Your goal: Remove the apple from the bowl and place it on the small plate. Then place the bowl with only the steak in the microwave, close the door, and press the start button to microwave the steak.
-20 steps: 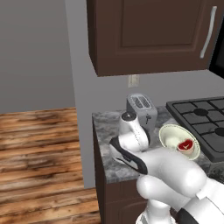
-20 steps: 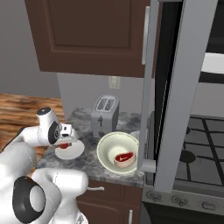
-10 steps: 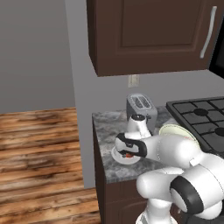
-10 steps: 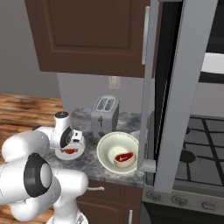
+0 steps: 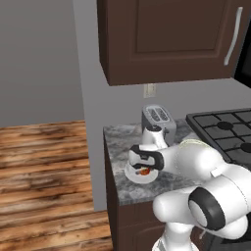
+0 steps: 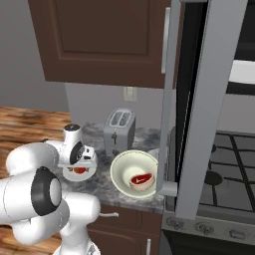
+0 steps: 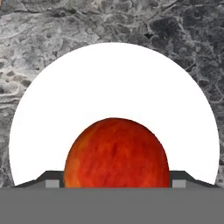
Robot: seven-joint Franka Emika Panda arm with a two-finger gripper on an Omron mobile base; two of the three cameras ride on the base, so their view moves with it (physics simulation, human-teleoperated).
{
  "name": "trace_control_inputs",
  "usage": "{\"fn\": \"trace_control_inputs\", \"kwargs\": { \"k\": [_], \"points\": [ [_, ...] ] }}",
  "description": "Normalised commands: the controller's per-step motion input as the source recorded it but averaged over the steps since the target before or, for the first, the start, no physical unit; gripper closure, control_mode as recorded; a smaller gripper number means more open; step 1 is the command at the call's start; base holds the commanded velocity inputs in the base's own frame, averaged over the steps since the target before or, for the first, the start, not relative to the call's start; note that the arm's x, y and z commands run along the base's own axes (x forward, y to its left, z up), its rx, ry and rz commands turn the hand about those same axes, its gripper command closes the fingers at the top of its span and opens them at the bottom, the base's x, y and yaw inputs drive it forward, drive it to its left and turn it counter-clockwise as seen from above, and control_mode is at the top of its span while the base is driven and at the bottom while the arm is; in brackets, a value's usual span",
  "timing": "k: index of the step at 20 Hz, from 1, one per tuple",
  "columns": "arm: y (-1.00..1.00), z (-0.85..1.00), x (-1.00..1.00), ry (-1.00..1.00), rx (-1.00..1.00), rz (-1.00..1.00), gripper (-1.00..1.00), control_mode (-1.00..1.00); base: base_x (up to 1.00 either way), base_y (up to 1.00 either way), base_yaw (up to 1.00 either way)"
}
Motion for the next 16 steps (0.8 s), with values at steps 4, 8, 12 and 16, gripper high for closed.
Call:
{"fn": "trace_control_inputs", "kwargs": {
  "k": [4, 8, 12, 16],
  "points": [
    [-0.02, 0.40, -0.22, 0.00, 0.00, -0.03, -1.00, -1.00, 0.00, 0.00, 0.00],
    [-0.05, 0.53, -0.19, -0.05, 0.00, -0.02, -1.00, -1.00, 0.00, 0.00, 0.00],
    [-0.26, 0.55, -0.45, -0.10, 0.00, -0.05, -1.00, -1.00, 0.00, 0.00, 0.00],
    [-0.49, 0.34, -0.73, -0.13, -0.06, -0.11, -1.00, -1.00, 0.00, 0.00, 0.00]
  ]
}}
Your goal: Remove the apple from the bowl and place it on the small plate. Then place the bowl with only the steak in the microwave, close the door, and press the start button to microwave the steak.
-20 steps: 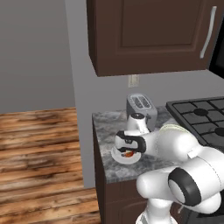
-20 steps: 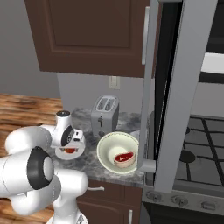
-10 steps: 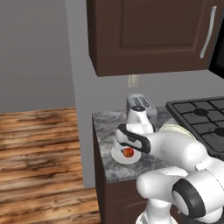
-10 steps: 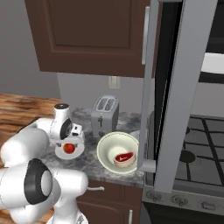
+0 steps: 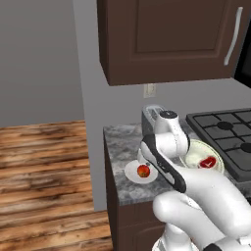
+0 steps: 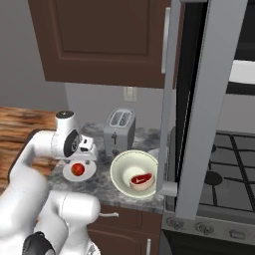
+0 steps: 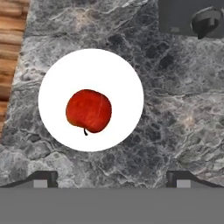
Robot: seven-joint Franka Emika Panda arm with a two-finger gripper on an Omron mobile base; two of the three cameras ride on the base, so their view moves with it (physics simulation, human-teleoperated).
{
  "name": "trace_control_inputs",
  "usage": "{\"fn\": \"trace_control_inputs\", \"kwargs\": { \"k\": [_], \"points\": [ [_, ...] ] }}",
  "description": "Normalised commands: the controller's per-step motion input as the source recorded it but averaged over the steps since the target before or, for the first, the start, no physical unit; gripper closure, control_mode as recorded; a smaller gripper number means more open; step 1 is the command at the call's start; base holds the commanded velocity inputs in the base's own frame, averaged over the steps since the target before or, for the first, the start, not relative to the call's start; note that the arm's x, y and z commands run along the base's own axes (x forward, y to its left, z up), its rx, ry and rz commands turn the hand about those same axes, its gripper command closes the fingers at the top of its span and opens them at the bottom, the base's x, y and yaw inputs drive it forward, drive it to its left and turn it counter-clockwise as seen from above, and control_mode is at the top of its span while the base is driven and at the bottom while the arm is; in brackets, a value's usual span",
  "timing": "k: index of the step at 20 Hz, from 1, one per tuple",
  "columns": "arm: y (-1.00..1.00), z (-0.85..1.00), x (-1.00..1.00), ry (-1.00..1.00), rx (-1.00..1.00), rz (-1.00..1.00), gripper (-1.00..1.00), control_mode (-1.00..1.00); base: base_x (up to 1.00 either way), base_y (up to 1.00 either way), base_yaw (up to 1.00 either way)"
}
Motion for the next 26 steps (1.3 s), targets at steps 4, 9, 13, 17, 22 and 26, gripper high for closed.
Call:
{"fn": "trace_control_inputs", "kwargs": {
  "k": [4, 9, 13, 17, 22, 26],
  "points": [
    [-0.57, 0.39, -0.70, -0.07, -0.15, -0.18, -1.00, -1.00, 0.00, 0.00, 0.00],
    [-0.52, 0.45, -0.42, 0.00, -0.20, -0.19, -1.00, -1.00, 0.00, 0.00, 0.00],
    [-0.56, 0.60, -0.04, 0.03, -0.16, -0.16, -1.00, -1.00, 0.00, 0.00, 0.00],
    [-0.44, 0.29, 0.04, 0.09, -0.12, -0.10, -1.00, -1.00, 0.00, 0.00, 0.00],
    [-0.01, -0.01, 0.42, 0.14, -0.10, -0.01, -1.00, -1.00, 0.00, 0.00, 0.00],
    [0.01, -0.23, 0.56, 0.08, -0.02, 0.00, -1.00, -1.00, 0.00, 0.00, 0.00]
  ]
}}
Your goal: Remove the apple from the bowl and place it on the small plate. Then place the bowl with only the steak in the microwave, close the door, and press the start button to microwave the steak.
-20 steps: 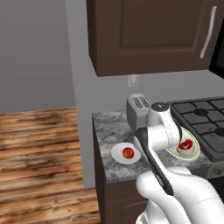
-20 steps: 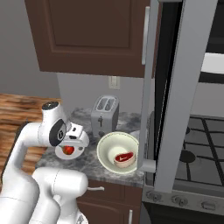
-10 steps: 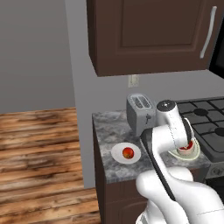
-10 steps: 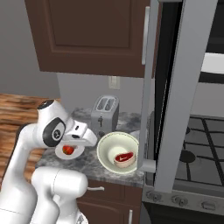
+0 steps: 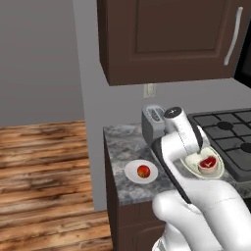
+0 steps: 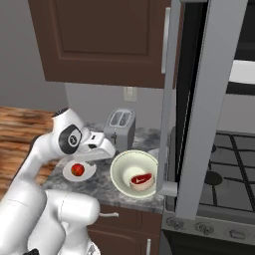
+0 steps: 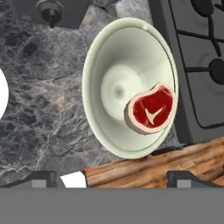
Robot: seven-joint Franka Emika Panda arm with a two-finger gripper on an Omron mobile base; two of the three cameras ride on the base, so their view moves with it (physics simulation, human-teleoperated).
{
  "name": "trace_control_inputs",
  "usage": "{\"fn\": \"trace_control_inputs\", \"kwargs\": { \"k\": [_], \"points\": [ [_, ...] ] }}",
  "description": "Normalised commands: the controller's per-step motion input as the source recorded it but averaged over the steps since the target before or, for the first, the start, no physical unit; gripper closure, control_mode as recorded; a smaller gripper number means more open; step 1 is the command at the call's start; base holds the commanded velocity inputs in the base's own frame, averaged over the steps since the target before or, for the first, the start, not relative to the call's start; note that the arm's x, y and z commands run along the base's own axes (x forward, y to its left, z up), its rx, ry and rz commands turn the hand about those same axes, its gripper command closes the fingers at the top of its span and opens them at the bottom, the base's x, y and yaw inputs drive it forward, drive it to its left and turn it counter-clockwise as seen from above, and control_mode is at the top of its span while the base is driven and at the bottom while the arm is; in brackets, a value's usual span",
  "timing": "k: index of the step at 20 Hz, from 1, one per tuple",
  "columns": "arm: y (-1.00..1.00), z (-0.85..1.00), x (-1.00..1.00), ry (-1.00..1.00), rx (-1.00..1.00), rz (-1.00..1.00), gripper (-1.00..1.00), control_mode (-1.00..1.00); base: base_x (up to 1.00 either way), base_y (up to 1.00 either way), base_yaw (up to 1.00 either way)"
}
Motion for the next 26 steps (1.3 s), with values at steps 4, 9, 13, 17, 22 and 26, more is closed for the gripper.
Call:
{"fn": "trace_control_inputs", "kwargs": {
  "k": [4, 9, 13, 17, 22, 26],
  "points": [
    [0.00, -0.36, 0.47, 0.03, 0.00, 0.00, -1.00, -1.00, 0.00, 0.00, 0.00],
    [0.00, -0.44, 0.37, 0.00, 0.00, 0.00, -1.00, -1.00, 0.00, 0.00, 0.00],
    [-0.03, -0.38, 0.12, 0.00, 0.01, 0.00, -1.00, -1.00, 0.00, 0.00, 0.00],
    [-0.08, -0.27, 0.07, 0.00, 0.00, 0.00, -1.00, -1.00, 0.00, 0.00, 0.00],
    [-0.23, -0.11, 0.00, 0.00, 0.01, 0.00, -1.00, -1.00, 0.00, 0.00, 0.00],
    [-0.17, -0.19, 0.03, 0.04, 0.00, 0.00, -1.00, -1.00, 0.00, 0.00, 0.00]
  ]
}}
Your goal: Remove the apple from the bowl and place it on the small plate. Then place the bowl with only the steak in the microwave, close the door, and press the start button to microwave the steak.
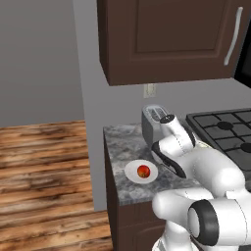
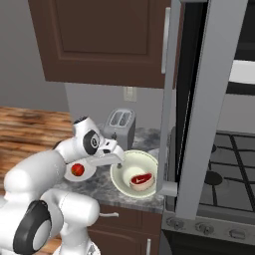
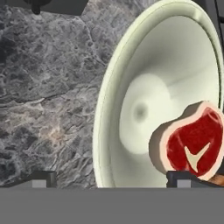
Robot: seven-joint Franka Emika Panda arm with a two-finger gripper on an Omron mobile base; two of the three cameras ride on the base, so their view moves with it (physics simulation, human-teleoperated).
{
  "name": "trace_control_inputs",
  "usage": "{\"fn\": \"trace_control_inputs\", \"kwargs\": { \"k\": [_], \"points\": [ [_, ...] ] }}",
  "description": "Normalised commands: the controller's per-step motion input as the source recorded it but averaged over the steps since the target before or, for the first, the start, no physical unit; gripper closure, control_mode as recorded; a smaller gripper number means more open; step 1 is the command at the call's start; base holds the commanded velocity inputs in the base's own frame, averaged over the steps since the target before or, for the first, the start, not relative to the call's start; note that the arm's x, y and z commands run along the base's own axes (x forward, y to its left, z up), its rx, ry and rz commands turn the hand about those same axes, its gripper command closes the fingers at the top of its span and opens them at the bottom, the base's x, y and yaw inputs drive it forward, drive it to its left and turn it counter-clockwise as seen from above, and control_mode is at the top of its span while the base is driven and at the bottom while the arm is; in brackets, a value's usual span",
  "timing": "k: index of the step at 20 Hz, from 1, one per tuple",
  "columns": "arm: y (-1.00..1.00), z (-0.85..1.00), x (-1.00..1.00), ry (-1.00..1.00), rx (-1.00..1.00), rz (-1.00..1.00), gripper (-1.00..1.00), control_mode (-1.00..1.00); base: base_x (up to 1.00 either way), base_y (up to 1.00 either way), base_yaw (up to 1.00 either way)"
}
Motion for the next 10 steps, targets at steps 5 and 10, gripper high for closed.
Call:
{"fn": "trace_control_inputs", "kwargs": {
  "k": [5, 10],
  "points": [
    [-0.02, -0.23, 0.24, 0.06, 0.00, 0.00, -1.00, -1.00, 0.00, 0.00, 0.00],
    [0.00, -0.10, 0.17, 0.06, 0.00, 0.00, -1.00, -1.00, 0.00, 0.00, 0.00]
  ]
}}
